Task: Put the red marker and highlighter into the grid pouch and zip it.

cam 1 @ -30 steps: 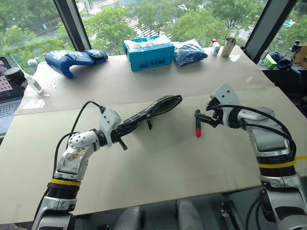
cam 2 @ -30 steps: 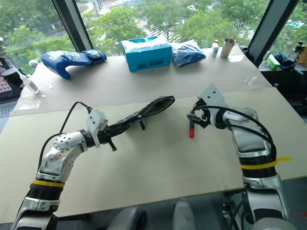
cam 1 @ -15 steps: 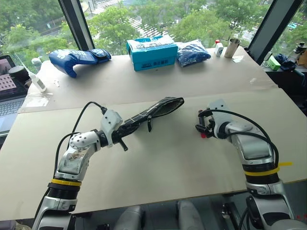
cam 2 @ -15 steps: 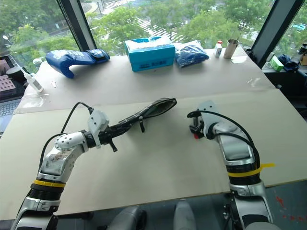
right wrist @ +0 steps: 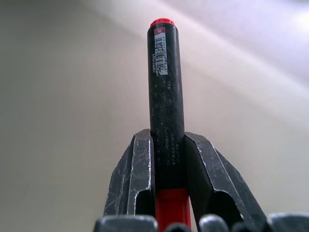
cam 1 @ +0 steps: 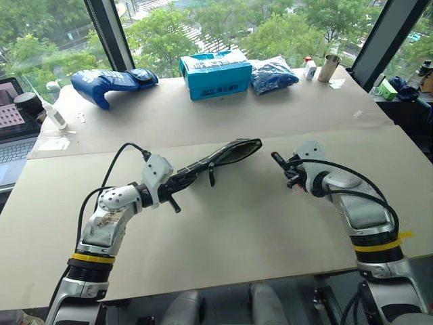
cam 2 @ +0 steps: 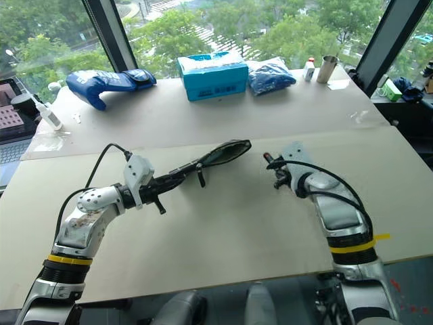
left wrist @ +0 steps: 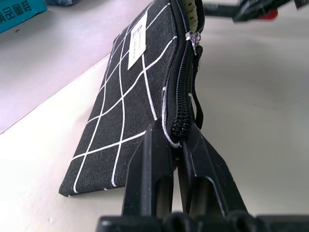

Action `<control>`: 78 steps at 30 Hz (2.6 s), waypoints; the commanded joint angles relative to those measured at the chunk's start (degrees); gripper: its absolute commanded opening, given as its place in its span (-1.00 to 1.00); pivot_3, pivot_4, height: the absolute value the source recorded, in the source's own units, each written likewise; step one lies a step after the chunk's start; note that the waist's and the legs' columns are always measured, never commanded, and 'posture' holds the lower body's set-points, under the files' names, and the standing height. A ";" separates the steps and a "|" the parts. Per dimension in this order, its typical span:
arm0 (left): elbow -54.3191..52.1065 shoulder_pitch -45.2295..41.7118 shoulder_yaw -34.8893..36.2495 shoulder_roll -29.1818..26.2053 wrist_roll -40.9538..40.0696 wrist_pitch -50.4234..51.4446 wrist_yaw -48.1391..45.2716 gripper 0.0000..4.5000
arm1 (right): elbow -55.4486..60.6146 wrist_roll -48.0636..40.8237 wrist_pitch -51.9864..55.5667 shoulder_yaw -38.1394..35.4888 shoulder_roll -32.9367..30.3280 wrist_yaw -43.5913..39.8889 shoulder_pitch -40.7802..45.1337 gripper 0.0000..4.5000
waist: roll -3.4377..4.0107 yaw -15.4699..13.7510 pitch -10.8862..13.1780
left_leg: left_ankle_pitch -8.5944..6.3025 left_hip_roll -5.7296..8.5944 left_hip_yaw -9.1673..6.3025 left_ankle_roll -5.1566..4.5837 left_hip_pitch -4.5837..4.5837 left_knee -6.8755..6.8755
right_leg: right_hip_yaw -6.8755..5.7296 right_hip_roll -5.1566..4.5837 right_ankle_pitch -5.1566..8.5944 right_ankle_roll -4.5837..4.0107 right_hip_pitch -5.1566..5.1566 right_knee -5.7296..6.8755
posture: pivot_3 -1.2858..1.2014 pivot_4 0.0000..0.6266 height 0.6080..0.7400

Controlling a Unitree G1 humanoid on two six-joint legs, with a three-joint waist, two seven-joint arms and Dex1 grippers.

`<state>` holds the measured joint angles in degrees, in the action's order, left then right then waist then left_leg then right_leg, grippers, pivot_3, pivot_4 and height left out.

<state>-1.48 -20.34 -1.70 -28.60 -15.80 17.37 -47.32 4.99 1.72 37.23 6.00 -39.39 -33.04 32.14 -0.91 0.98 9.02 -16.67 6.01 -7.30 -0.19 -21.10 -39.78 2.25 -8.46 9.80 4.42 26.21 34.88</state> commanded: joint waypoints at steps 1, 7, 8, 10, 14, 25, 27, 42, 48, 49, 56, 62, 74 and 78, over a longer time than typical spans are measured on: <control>-1.37 -1.05 0.24 -0.32 0.02 -0.91 -0.07 -1.00 | 6.54 -0.23 -17.84 0.26 -5.35 -8.27 1.87 -0.77 | 0.00 0.22 0.00 | 0.00 -0.03 0.00 0.00 0.02 0.01 | 0.00 0.02 0.00 0.00 0.00 -0.01 | 0.03 -0.52 1.00; -1.17 -0.88 -0.22 0.00 0.13 -1.25 -0.02 -1.00 | 9.35 3.17 -34.54 5.43 -11.74 -18.02 1.67 -0.77 | -0.02 0.17 0.01 | -0.01 -0.05 0.01 -0.02 0.01 0.00 | -0.06 0.03 0.00 0.01 -0.04 -0.03 | 0.03 -0.52 1.00; -1.34 -0.76 -0.30 0.05 0.12 -1.21 0.03 -1.00 | 8.42 5.09 -37.37 6.30 -12.07 -18.06 2.26 -0.77 | -0.03 0.08 0.01 | -0.01 -0.05 0.01 -0.02 0.01 -0.03 | -0.06 0.03 0.00 0.01 -0.06 -0.03 | 0.03 -0.52 1.00; -1.56 -0.65 -0.39 0.10 0.10 -1.14 0.10 -1.00 | 6.54 7.78 -40.69 7.34 -12.51 -18.36 3.18 -0.77 | -0.03 -0.01 0.01 | -0.01 -0.04 0.01 -0.01 0.01 -0.04 | -0.05 0.02 0.00 0.00 -0.05 -0.03 | 0.03 -0.52 1.00; -1.73 -0.46 -0.43 0.09 0.12 -1.16 0.25 -1.00 | 0.78 14.67 -45.31 9.55 -12.01 -16.65 6.17 -0.77 | -0.03 -0.13 0.01 | 0.00 -0.04 0.01 0.01 0.01 -0.04 | -0.04 0.02 0.00 0.00 -0.03 -0.03 | 0.03 -0.52 1.00; -2.28 -0.04 -0.47 -0.38 0.40 -1.35 0.46 -1.00 | -8.21 21.56 -51.50 12.43 -7.99 -15.80 12.06 -0.77 | -0.02 -0.12 0.01 | 0.01 -0.04 0.01 0.01 0.00 -0.02 | -0.03 0.02 0.00 -0.01 -0.02 -0.02 | 0.03 -0.52 1.00; -2.34 0.05 -0.53 -0.50 0.46 -1.41 0.39 -1.00 | -9.51 23.55 -52.86 14.23 -5.93 -15.54 14.01 -0.77 | -0.02 0.06 0.01 | 0.01 -0.05 0.01 0.02 0.02 -0.01 | -0.04 0.03 0.00 -0.01 -0.01 -0.03 | 0.03 -0.52 1.00; -2.54 0.35 -0.98 -0.35 0.74 -1.71 0.32 -1.00 | -19.47 31.61 -65.17 23.29 7.33 -11.37 22.37 -0.55 | -0.02 0.28 0.01 | 0.03 -0.05 -0.01 0.05 0.00 0.00 | -0.04 0.04 0.00 -0.01 0.03 0.04 | 0.03 -0.52 1.00; -2.18 0.32 -0.79 -0.03 0.84 -2.08 0.31 -1.00 | -19.92 27.99 -59.89 19.34 5.63 -14.02 19.92 0.33 | -0.02 0.25 0.01 | 0.02 -0.05 -0.06 0.05 0.00 0.00 | -0.04 0.04 -0.01 -0.02 0.02 0.06 | 0.03 -0.52 1.00; -2.13 0.30 -0.80 0.01 0.86 -2.11 0.31 -1.00 | -20.51 28.01 -59.07 18.42 5.38 -13.09 20.16 0.33 | -0.02 0.23 0.01 | 0.02 -0.03 -0.08 0.05 -0.01 0.00 | -0.03 0.03 -0.01 -0.02 0.02 0.06 | 0.03 -0.52 1.00; -1.61 0.03 -0.85 0.37 0.80 -2.42 0.29 -1.00 | -18.11 16.19 -49.90 6.08 -0.73 -16.49 17.38 0.33 | -0.02 0.04 0.01 | 0.02 -0.05 -0.05 0.05 -0.01 0.02 | -0.03 0.04 -0.01 -0.02 0.03 0.02 | 0.03 -0.52 1.00; -1.17 -0.16 -0.27 0.92 0.32 -2.27 0.58 -1.00 | 4.25 -7.54 -17.45 -2.71 0.60 -25.32 -1.42 0.33 | -0.03 -0.13 0.00 | -0.04 -0.12 -0.10 -0.06 0.00 0.04 | -0.07 0.05 -0.01 -0.03 -0.04 0.04 | 0.03 -0.52 1.00; -2.43 -0.44 -0.67 1.29 -0.34 -1.05 0.73 -1.00 | 5.30 -7.76 0.73 5.34 21.85 -5.34 -2.17 0.33 | -0.01 0.03 0.01 | -0.01 -0.08 -0.23 -0.01 0.09 -0.03 | 0.12 0.02 -0.02 -0.04 0.05 0.06 | 0.03 -0.52 1.00; -2.46 -0.42 -0.74 1.24 -0.21 -1.13 0.79 -1.00 | 2.02 -6.85 0.59 7.98 25.08 -3.32 0.22 0.33 | -0.01 -0.13 0.01 | -0.02 -0.07 -0.24 -0.01 0.09 -0.03 | 0.10 0.02 -0.03 -0.04 0.04 0.08 | 0.03 -0.52 1.00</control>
<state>-1.79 -20.04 -2.77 -27.06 -15.83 16.60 -46.60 7.14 -5.56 38.13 12.93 -15.09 -37.34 31.54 -0.93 0.85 9.03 -16.68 5.94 -7.54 -0.20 -21.01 -39.80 2.35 -8.44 9.78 4.38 26.24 34.97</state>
